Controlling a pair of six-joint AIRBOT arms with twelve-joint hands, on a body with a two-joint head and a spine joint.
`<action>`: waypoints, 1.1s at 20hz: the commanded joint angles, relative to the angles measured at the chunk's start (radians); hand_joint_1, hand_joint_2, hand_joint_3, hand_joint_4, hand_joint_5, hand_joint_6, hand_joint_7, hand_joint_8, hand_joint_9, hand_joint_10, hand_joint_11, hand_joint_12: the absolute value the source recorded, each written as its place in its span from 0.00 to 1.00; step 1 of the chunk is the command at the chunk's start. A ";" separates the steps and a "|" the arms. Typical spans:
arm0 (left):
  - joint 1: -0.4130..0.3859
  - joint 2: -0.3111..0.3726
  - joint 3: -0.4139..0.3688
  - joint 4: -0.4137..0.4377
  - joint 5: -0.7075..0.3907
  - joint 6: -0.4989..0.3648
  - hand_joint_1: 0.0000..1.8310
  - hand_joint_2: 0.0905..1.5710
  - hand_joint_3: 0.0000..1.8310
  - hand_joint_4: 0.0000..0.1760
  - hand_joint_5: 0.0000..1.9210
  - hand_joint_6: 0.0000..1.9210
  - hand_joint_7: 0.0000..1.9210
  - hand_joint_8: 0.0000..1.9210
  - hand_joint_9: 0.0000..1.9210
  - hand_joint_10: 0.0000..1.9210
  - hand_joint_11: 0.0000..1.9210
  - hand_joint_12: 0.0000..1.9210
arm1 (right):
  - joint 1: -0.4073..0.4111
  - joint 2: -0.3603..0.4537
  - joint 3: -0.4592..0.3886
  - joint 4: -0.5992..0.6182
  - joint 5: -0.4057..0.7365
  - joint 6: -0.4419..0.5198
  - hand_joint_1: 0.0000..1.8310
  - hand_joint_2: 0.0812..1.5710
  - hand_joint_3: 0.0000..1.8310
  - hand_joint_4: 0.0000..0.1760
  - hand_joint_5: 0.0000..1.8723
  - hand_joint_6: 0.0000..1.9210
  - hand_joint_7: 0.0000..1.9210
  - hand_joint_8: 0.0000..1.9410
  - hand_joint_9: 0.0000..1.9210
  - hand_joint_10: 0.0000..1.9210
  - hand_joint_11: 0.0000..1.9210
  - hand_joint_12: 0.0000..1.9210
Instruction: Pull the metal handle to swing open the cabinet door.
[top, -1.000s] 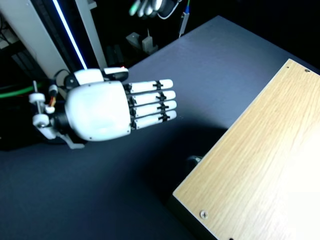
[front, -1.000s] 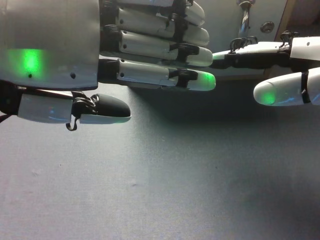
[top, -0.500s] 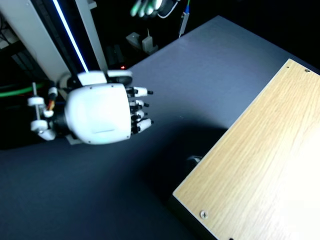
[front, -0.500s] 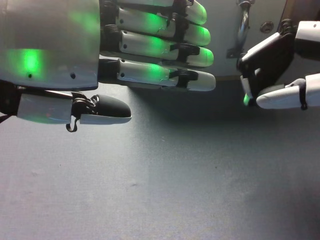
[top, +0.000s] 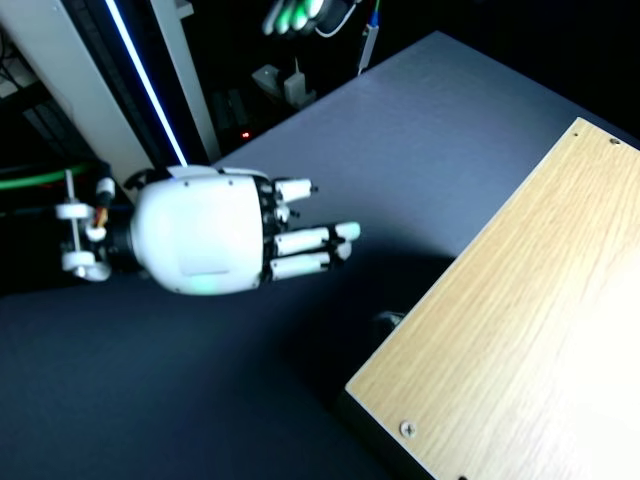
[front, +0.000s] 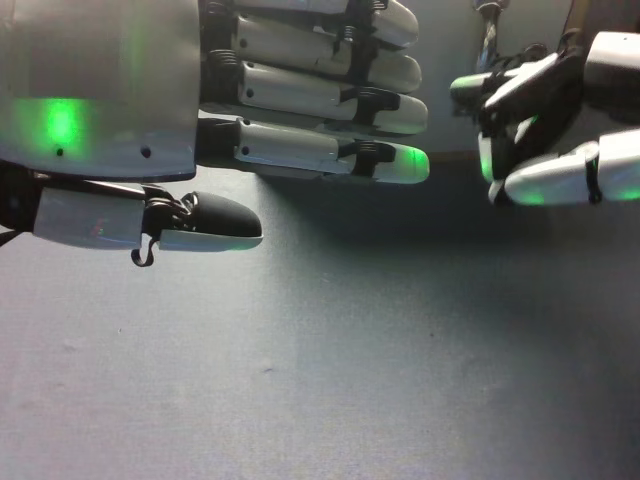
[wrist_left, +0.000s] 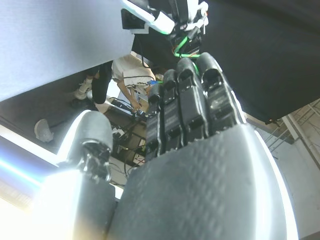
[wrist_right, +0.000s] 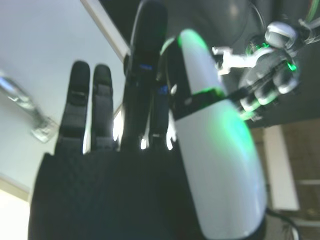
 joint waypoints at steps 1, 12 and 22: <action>-0.007 0.006 0.001 -0.097 -0.019 0.006 0.15 0.96 0.01 0.00 0.11 0.00 0.13 0.00 0.12 0.00 0.00 0.26 | 0.010 0.008 -0.003 0.067 0.068 0.034 0.61 0.75 0.00 0.00 0.45 0.62 0.70 0.04 0.12 0.00 0.00 0.34; -0.007 0.006 0.001 -0.097 -0.019 0.006 0.12 0.98 0.00 0.00 0.10 0.00 0.13 0.00 0.11 0.00 0.00 0.26 | 0.011 0.006 0.004 0.126 -0.015 0.063 0.61 0.75 0.00 0.00 0.45 0.62 0.71 0.03 0.12 0.00 0.00 0.34; -0.007 0.006 0.001 -0.097 -0.019 0.006 0.00 0.91 0.00 0.00 0.07 0.00 0.07 0.00 0.05 0.00 0.00 0.13 | 0.013 0.006 0.002 0.120 -0.015 0.063 0.02 0.83 0.01 0.54 0.02 0.03 0.03 0.00 0.00 0.00 0.00 0.01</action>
